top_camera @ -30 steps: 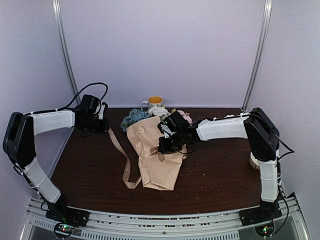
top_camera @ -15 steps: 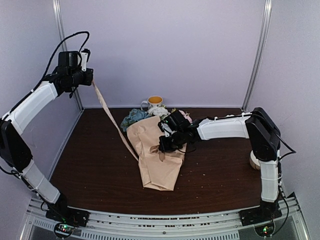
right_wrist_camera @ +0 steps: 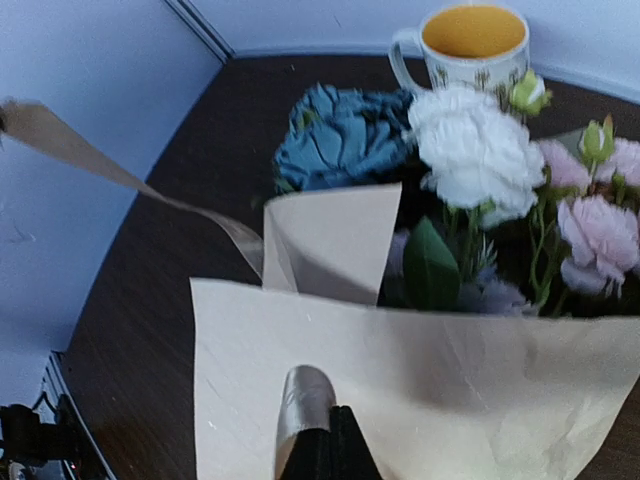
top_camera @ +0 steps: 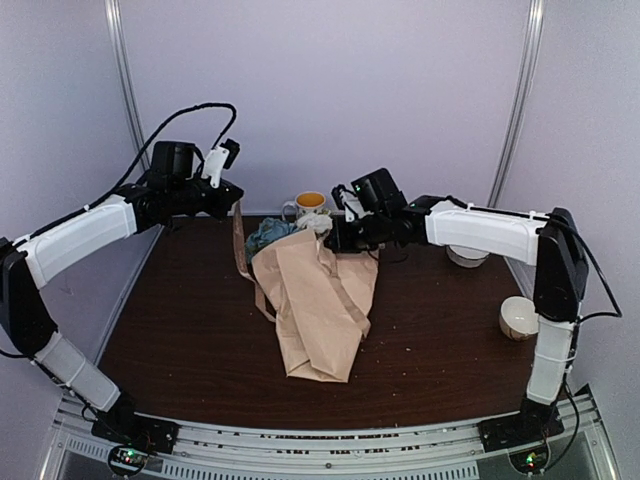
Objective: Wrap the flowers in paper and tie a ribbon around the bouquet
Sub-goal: Cross the ribbon over the folded bouquet.
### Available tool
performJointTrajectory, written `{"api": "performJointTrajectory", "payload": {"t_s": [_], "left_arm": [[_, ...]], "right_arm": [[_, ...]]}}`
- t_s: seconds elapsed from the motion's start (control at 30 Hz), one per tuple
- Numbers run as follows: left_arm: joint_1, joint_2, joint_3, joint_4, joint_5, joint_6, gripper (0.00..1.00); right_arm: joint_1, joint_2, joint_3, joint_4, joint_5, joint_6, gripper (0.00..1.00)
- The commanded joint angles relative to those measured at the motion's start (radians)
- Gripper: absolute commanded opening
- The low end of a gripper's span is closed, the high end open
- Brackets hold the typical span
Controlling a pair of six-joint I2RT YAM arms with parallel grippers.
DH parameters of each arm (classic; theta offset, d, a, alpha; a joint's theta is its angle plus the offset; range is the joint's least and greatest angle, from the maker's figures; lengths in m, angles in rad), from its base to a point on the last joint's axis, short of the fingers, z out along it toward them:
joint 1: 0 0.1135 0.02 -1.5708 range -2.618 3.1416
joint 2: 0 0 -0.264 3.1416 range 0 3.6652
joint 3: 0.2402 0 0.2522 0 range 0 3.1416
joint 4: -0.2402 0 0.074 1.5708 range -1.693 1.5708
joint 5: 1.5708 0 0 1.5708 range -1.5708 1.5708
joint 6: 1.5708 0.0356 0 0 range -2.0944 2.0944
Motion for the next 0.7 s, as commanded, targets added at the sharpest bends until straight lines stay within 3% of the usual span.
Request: {"api": "performJointTrajectory", "payload": {"t_s": [0.0, 0.33, 0.67], "left_arm": [[-0.058, 0.022, 0.016, 0.119, 0.139, -0.012, 0.00], [-0.107, -0.074, -0.006, 0.160, 0.247, -0.045, 0.00], [-0.207, -0.083, -0.002, 0.184, 0.491, 0.002, 0.00]], "right_arm": [[-0.011, -0.012, 0.155, -0.014, 0.014, -0.020, 0.00], [0.018, 0.179, 0.451, -0.013, -0.078, 0.076, 0.00], [0.055, 0.305, 0.426, 0.040, -0.132, 0.127, 0.00]]}}
